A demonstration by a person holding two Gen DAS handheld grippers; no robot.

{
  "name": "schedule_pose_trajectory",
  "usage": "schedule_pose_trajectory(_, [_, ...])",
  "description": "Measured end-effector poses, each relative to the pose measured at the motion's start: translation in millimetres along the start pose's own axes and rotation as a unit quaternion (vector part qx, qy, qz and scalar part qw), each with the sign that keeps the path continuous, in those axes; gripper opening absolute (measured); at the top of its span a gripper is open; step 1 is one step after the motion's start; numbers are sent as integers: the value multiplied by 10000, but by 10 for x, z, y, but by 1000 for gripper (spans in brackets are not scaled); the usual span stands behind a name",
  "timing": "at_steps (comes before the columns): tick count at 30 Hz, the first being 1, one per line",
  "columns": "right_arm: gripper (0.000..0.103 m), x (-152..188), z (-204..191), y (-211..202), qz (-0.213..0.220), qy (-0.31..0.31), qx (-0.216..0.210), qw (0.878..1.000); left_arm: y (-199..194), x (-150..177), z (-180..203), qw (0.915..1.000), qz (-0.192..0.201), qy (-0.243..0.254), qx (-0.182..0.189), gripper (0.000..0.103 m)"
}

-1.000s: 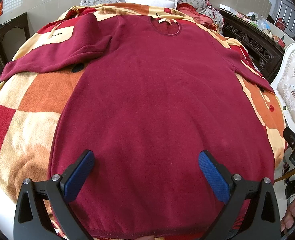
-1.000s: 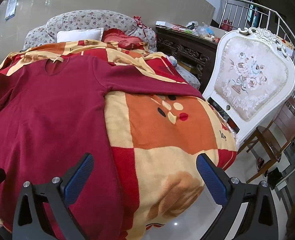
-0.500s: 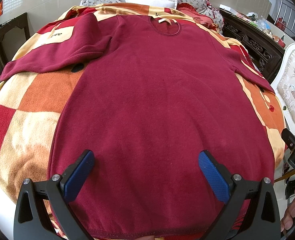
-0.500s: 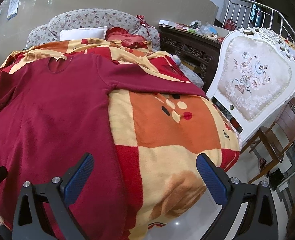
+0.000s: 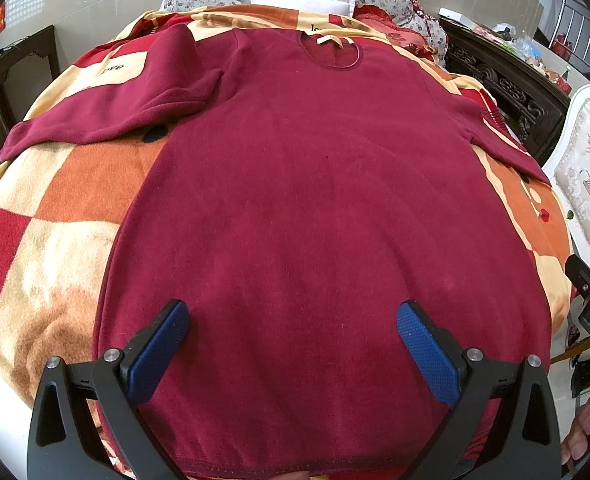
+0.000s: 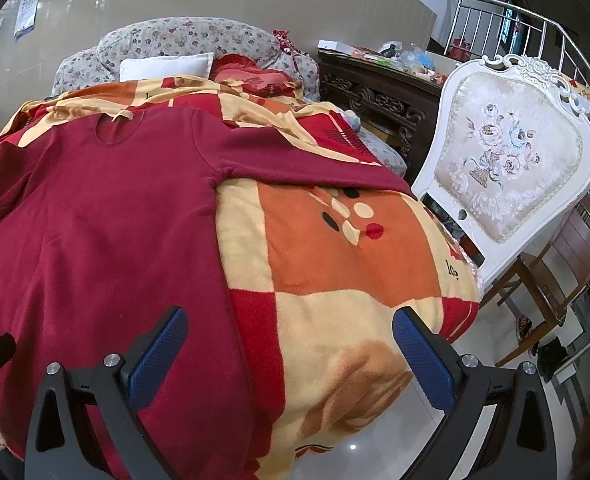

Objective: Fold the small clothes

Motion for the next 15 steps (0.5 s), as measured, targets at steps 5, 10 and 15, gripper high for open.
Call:
schedule_pose_trajectory(5, [103, 7, 1, 2, -15, -6, -6, 10000, -1, -1, -1, 10000, 2, -3, 1, 103])
schedule_pose_trajectory(10, [103, -4, -12, -3, -1, -20, -1, 10000, -2, -3, -3, 10000, 7, 1, 4, 103])
schedule_pose_trajectory(15, [103, -47, -76, 12, -10, -73, -24, 10000, -7, -118, -70, 9998, 141, 32, -107, 103])
Point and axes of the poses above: each gripper's, at about its wrist camera, not at the fingertips, and y roughly the way its jaws point, z to its right, x to its underside, the point moved 10 cm from there along y, roughly the way its jaws point, and after that the axes turned 2 degrees about -z, right-handed, at the moved point
